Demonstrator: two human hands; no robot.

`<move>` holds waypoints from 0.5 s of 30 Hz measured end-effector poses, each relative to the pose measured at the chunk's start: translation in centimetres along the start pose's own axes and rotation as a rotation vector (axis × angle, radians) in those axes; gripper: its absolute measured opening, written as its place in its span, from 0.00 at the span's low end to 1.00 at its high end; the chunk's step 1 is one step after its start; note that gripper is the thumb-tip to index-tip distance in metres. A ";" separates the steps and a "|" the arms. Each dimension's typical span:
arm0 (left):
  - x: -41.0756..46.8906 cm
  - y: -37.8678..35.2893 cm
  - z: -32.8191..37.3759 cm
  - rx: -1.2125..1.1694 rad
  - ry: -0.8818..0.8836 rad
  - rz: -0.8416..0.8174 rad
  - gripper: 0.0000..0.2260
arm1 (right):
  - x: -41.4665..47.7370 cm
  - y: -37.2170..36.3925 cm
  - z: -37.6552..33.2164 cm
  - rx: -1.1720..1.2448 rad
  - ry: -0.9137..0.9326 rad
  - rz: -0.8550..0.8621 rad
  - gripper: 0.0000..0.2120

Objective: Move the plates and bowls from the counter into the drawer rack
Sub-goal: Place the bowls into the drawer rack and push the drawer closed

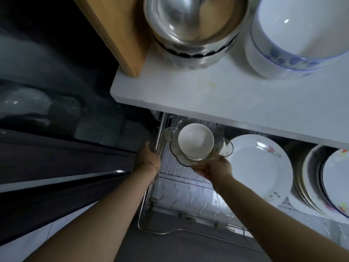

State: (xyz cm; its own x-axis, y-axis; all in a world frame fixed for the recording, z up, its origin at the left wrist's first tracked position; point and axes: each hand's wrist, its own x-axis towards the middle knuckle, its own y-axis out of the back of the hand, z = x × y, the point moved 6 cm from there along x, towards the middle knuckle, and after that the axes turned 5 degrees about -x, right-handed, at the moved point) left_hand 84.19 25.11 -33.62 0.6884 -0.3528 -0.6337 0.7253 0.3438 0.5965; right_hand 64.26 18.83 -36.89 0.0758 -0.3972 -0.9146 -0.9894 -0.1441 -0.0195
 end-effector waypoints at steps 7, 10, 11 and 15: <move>1.6 -1.9 -2.1 0.136 -0.040 -0.084 0.13 | 5.5 -0.1 0.9 -0.021 -0.041 0.154 0.13; 1.7 -1.8 -2.2 0.193 -0.064 -0.072 0.10 | 6.6 -1.0 0.8 0.022 -0.051 0.156 0.12; 1.7 -1.8 -2.1 0.201 -0.066 -0.077 0.09 | 7.0 -1.2 0.7 0.020 -0.052 0.168 0.12; 2.1 -1.9 -2.3 0.210 -0.049 -0.089 0.10 | 7.6 -1.5 0.8 -0.108 -0.075 0.176 0.18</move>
State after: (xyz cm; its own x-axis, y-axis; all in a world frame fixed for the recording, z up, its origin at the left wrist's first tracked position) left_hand 84.28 25.72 -37.22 0.6173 -0.4171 -0.6670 0.7654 0.1227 0.6317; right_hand 66.23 16.79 -44.10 -0.1106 -0.3569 -0.9276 -0.9671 -0.1764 0.1832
